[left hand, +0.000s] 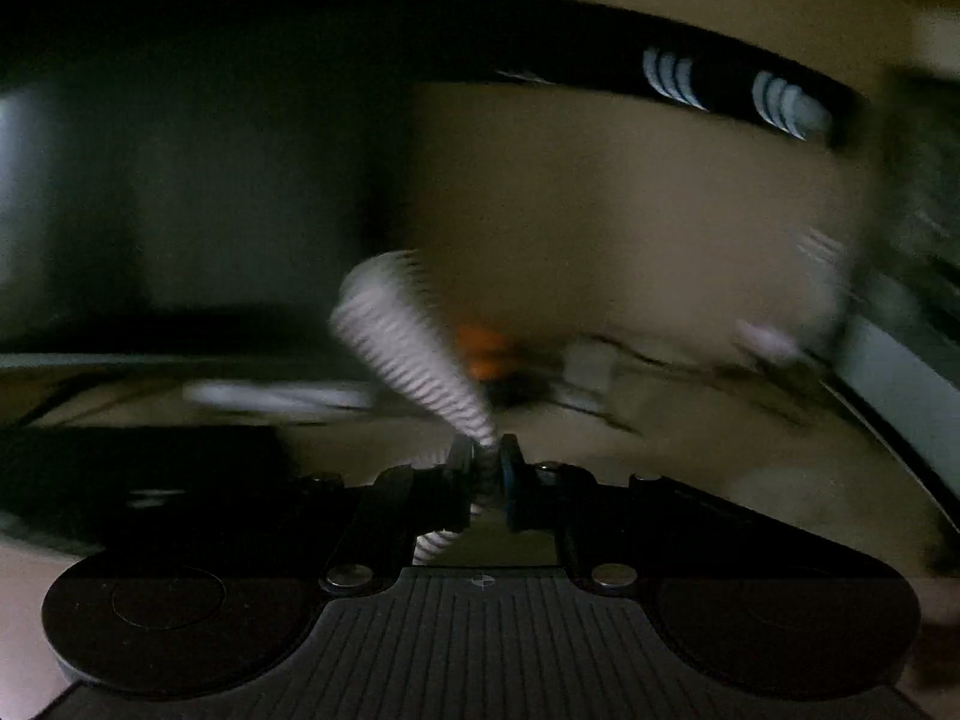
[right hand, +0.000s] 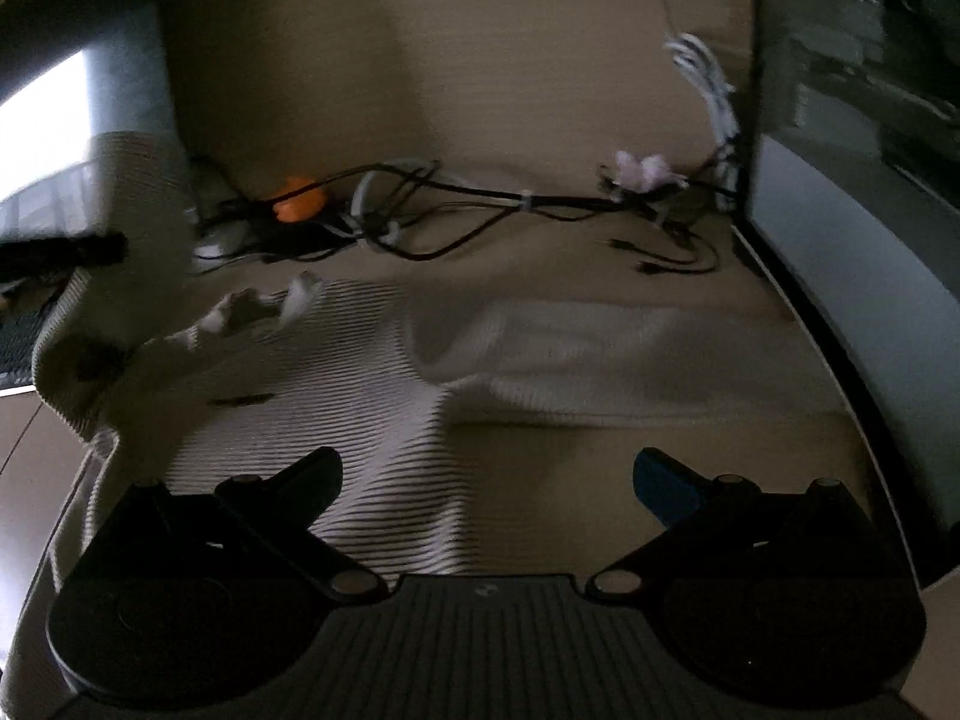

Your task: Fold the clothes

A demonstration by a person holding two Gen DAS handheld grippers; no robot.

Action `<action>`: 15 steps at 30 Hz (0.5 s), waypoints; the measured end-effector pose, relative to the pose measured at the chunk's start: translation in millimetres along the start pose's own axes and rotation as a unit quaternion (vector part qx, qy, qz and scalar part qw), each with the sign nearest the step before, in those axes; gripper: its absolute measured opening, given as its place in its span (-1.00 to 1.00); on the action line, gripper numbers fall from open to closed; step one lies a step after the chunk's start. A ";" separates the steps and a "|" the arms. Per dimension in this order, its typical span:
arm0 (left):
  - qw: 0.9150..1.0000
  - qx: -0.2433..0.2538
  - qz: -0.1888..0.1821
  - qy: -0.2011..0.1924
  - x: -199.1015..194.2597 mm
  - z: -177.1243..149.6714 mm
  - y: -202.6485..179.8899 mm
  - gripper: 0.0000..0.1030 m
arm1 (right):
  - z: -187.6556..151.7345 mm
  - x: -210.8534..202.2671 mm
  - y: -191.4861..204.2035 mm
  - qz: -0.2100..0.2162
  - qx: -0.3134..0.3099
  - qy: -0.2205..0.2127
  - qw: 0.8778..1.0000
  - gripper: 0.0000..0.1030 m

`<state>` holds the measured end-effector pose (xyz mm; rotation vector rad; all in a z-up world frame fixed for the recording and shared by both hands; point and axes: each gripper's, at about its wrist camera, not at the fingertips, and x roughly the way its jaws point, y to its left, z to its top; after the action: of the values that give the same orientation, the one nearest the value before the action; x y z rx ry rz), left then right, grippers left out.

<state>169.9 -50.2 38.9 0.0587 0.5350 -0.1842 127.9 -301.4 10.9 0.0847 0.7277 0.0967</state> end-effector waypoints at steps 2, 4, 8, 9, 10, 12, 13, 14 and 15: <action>0.998 0.035 -0.035 0.027 9.4 -12.9 -28.1 -0.18 | 1.9 0.7 -8.8 0.000 0.009 -0.001 1.000 1.00; 0.996 0.064 -0.040 0.054 16.0 -27.9 -42.0 0.21 | 4.9 1.1 -15.7 0.002 0.014 -0.004 1.000 1.00; 0.989 0.107 -0.024 0.095 24.3 -50.8 -45.2 0.50 | 16.5 8.4 -17.6 0.031 0.006 -0.004 0.999 1.00; 0.988 0.118 -0.017 0.100 24.3 -54.6 -45.1 0.55 | 20.9 12.5 -13.9 0.046 -0.001 -0.001 0.999 0.82; 0.986 0.130 -0.010 0.105 24.1 -58.1 -45.0 0.57 | 25.4 17.1 -10.0 0.062 -0.007 0.002 0.998 0.64; 0.982 0.150 0.015 0.114 27.0 -62.9 -38.8 0.58 | 36.8 35.5 2.1 0.105 -0.015 0.021 0.994 -0.01; 0.980 0.156 0.027 0.117 30.8 -62.8 -35.9 0.58 | 42.3 44.9 8.2 0.126 -0.019 0.030 0.991 -0.06; 0.979 0.161 0.038 0.120 33.4 -64.7 -33.5 0.57 | 45.8 55.7 14.3 0.135 -0.021 0.035 0.990 -0.06; 0.977 0.166 0.050 0.123 35.5 -65.8 -30.3 0.53 | 49.4 66.5 20.5 0.144 -0.023 0.040 0.988 -0.06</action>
<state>161.1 -78.9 -36.0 0.4369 0.7430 -0.1681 209.0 -275.5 6.0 0.1426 0.7901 0.3953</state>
